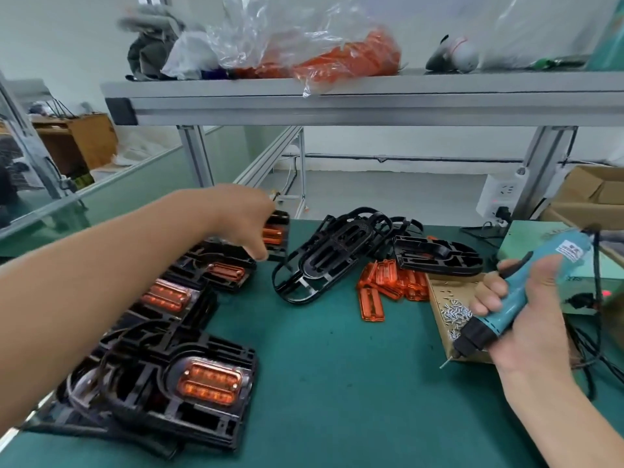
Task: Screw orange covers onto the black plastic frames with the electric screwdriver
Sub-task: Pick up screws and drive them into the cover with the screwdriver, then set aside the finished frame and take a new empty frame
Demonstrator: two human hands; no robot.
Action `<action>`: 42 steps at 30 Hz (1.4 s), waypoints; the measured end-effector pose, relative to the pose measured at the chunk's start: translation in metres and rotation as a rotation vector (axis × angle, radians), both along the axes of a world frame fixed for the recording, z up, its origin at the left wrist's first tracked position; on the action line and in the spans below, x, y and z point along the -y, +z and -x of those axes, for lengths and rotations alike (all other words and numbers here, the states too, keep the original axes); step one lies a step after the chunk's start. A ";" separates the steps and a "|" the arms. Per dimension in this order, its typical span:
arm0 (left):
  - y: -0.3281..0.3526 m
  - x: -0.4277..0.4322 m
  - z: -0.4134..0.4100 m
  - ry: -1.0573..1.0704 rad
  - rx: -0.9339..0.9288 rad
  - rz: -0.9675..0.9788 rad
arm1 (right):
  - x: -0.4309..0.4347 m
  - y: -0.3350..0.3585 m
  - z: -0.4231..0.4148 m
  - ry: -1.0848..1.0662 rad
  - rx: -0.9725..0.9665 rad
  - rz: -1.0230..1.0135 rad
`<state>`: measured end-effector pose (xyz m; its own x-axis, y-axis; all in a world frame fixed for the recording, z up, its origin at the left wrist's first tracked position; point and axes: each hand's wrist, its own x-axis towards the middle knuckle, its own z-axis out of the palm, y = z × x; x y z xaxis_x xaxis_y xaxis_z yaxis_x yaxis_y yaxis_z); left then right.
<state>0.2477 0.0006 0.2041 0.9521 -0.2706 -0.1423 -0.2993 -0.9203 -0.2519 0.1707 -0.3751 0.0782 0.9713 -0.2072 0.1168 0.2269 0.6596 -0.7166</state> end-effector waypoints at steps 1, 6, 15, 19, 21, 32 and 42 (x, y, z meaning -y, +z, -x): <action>-0.003 -0.014 -0.007 0.030 -0.013 0.001 | 0.000 0.000 0.000 -0.002 0.002 0.006; -0.018 -0.057 -0.025 0.178 -0.118 0.043 | 0.000 -0.001 0.000 0.011 0.007 0.014; -0.036 -0.076 -0.032 0.262 -0.229 0.113 | 0.000 -0.003 0.000 0.033 0.012 0.037; -0.043 -0.074 -0.031 0.236 -0.247 0.073 | -0.002 -0.003 0.001 0.042 0.012 0.057; -0.047 -0.073 -0.031 0.220 -0.237 0.063 | -0.002 -0.003 0.001 0.041 0.010 0.060; -0.055 -0.085 -0.030 0.228 -0.144 0.110 | -0.003 -0.002 0.000 0.058 0.018 0.074; -0.060 -0.087 -0.020 0.210 -0.077 0.144 | -0.005 -0.001 0.000 0.050 0.019 0.078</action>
<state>0.2673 0.0881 0.1441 0.9773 -0.0909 -0.1912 -0.1111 -0.9890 -0.0977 0.1706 -0.3706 0.0770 0.9776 -0.1484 0.1494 0.2094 0.6124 -0.7623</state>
